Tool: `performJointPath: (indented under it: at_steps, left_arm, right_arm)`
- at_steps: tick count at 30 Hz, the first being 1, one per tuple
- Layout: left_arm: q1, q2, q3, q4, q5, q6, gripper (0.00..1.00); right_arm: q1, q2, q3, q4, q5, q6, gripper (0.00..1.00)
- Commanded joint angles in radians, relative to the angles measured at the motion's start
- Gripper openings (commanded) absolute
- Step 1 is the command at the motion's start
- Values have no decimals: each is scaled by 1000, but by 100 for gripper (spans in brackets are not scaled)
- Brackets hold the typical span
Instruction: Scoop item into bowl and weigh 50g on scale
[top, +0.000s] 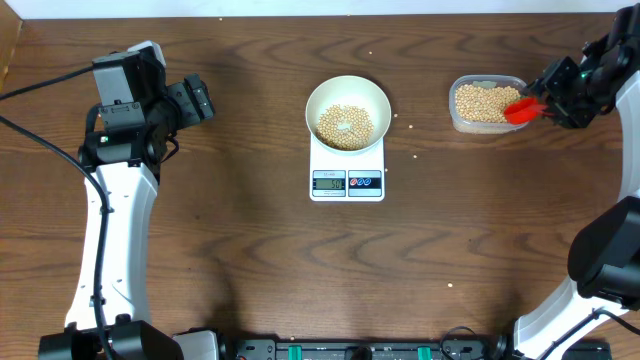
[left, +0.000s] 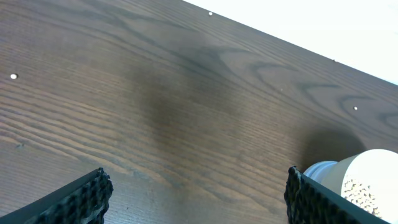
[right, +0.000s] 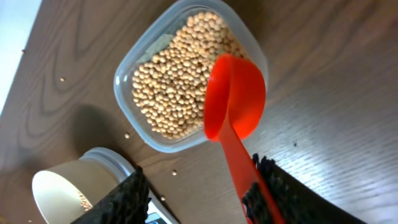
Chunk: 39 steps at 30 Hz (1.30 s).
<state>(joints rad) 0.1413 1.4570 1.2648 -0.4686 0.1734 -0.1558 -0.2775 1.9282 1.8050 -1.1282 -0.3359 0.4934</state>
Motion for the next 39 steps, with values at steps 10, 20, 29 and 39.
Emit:
performJointPath:
  at_steps: [10, 20, 29, 39]
  left_arm:
    - [2, -2, 9, -3, -10, 13, 91]
    - [2, -2, 9, -3, -10, 13, 91]
    - [2, -2, 9, -3, -10, 13, 91]
    - [2, -2, 9, -2, -10, 13, 91]
  right_arm:
    - [-5, 15, -2, -28, 13, -91, 68]
    - [-5, 22, -73, 25, 12, -105, 68]
    - [-18, 20, -90, 21, 12, -126, 73]
    - [-143, -17, -64, 13, -129, -188, 89]
